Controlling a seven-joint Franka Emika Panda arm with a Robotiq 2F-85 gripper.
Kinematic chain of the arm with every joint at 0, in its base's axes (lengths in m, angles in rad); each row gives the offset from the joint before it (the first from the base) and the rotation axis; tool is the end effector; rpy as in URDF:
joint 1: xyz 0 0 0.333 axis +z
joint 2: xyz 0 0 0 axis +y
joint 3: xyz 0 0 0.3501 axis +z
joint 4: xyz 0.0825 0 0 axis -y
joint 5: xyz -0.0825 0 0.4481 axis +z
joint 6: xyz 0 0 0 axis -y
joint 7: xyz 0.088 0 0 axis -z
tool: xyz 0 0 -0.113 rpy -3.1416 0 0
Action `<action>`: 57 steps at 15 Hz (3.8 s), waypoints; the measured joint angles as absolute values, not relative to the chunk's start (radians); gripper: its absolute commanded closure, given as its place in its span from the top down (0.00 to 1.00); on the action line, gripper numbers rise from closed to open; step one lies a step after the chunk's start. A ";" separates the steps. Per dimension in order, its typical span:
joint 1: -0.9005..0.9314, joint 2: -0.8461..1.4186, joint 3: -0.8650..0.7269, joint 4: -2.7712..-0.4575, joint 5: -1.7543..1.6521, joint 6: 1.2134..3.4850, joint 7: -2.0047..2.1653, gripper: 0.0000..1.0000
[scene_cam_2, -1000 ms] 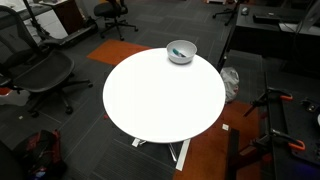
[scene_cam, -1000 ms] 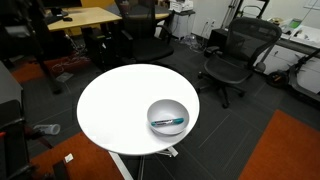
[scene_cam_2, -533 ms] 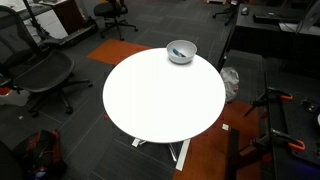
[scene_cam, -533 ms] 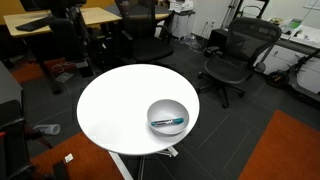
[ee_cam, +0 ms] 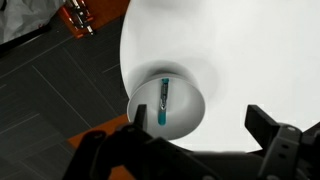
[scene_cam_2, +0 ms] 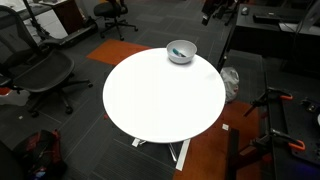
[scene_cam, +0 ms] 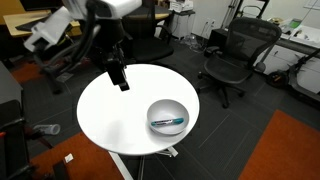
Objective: Take the marker out of the grey bowl and put it on the table
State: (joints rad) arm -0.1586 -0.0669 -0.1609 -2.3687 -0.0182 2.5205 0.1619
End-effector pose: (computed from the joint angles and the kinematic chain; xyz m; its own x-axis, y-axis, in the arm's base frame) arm 0.5298 -0.1752 0.3584 0.8700 -0.4443 0.2138 -0.4483 -0.8933 -0.0320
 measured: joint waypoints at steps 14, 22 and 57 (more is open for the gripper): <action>-0.189 0.289 -0.167 -2.129 0.082 2.582 0.027 1.00; -0.217 0.450 -0.164 -2.009 0.101 2.583 -0.012 1.00; -0.237 0.855 -0.149 -1.578 0.101 2.501 -0.010 0.00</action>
